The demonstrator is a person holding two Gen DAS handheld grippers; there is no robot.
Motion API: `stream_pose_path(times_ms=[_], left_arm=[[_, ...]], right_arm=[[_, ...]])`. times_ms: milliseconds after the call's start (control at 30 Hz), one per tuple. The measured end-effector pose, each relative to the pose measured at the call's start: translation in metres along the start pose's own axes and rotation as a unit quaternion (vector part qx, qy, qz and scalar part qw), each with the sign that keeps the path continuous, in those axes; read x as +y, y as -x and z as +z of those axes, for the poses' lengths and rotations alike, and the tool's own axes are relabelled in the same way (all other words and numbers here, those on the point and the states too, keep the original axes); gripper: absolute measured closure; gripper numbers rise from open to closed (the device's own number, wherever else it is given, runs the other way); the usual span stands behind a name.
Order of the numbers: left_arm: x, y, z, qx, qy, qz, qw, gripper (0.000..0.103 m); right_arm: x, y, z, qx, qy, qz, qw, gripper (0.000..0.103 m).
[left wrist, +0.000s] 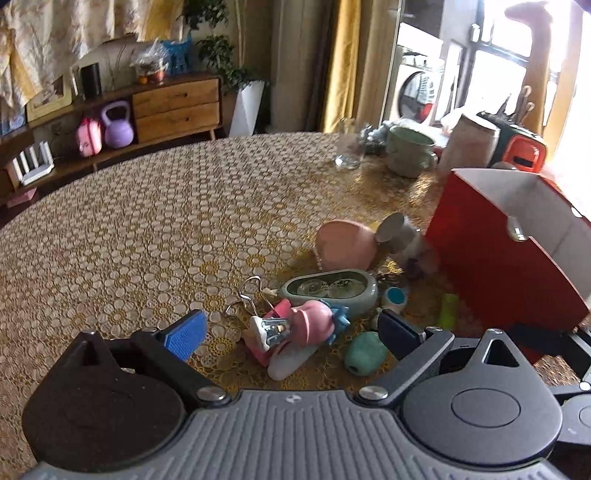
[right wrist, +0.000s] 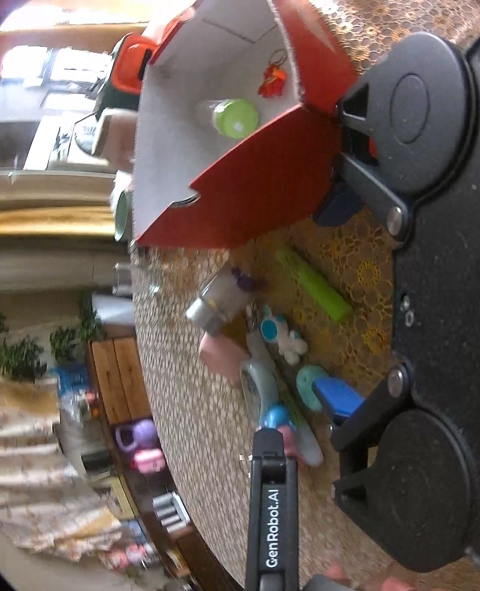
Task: Organize rigid objects
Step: 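Grasp the pink-headed figure toy with the left gripper while the right gripper grasps the green highlighter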
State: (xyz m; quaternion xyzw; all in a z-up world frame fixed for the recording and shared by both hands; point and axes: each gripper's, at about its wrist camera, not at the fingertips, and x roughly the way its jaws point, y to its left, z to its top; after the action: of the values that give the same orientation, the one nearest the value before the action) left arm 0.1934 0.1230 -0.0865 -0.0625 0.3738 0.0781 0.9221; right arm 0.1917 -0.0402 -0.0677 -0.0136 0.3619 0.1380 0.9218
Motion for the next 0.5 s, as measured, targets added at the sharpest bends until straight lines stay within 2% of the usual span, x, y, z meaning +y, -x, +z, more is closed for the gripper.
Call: stream_pose_path(times_ms=[100, 167, 367, 433, 500], left_arm=[[-0.001, -0.011, -0.001, 0.008, 0.007, 0.008, 0.9999, 0.003], [-0.002, -0.017, -0.002, 0.012, 0.013, 0.013, 0.9997, 0.003], [-0.005, -0.027, -0.003, 0.015, 0.014, 0.015, 0.9997, 0.004], [-0.004, -0.029, -0.003, 0.015, 0.017, 0.017, 0.9996, 0.004], [-0.002, -0.031, -0.004, 0.017, 0.020, 0.017, 0.9995, 0.004]], right_arm=[[0.004, -0.010, -0.001, 0.006, -0.021, -0.031, 0.999, 0.024], [0.004, -0.014, -0.002, 0.006, -0.046, -0.027, 0.999, 0.027], [0.011, -0.027, -0.004, 0.009, -0.072, -0.039, 0.997, 0.044], [0.012, -0.032, -0.002, 0.013, -0.081, -0.043, 0.996, 0.053], [0.012, -0.035, -0.002, 0.016, -0.085, -0.050, 0.995, 0.054]])
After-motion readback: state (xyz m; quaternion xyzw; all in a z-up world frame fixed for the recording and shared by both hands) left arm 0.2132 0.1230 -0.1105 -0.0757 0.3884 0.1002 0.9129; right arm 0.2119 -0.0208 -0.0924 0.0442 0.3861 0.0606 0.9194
